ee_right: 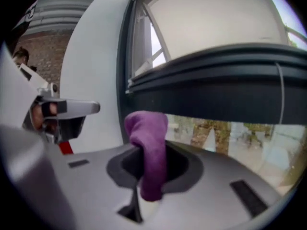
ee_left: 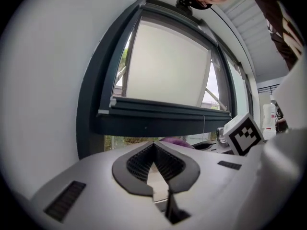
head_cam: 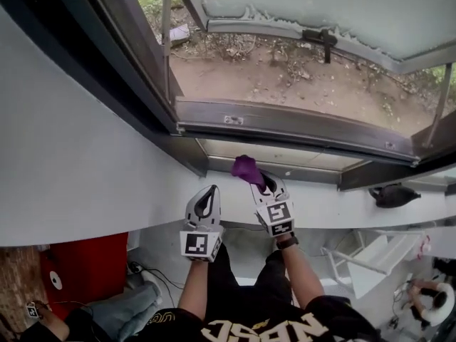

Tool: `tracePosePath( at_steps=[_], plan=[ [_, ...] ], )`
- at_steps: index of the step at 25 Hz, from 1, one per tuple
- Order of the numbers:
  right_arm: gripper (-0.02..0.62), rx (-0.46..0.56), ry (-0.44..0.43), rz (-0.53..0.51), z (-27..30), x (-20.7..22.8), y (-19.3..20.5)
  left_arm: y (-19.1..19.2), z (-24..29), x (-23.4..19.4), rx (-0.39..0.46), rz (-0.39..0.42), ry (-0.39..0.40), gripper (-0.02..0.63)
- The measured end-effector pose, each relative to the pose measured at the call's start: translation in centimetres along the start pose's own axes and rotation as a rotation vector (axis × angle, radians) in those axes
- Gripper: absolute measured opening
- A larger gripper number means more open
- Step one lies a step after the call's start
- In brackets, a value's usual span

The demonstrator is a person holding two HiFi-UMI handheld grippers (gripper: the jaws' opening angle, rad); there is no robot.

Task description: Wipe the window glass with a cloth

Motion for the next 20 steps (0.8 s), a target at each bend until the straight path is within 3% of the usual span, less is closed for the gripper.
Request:
tracePosePath(
  at_steps=[10,16,18,20],
  plan=[
    [0.074,-0.011,-0.175,-0.033,10.9,-6.5,-0.3,6.6,-0.5,-5.1,-0.098,-0.058,-0.045,0.018],
    [0.074,-0.036,-0.198,-0.085,15.6,-10.2,-1.4,7.4,-2.0,-5.6,-0.09,-0.119,-0.052,0.018],
    [0.074,-0.031,-0.187,-0.017,17.1,-10.6,-2.0,7.2,-2.6,-5.6,-0.098,-0.104,-0.049,0.018],
    [0.074,-0.042,-0.16,0.124,18.4,-10.0,-2.1,7.1,-3.0,-5.7,-0.097,-0.1,-0.063,0.018]
  ],
)
Point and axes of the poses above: the fingertips, and each gripper's own axes: z forward along the fingers, x to its right, y out of its underside, the point moved 3 cm from there along -z, backward along the fingers, and after that the axes turned 7 degrees about y, right-handed, at the moved point
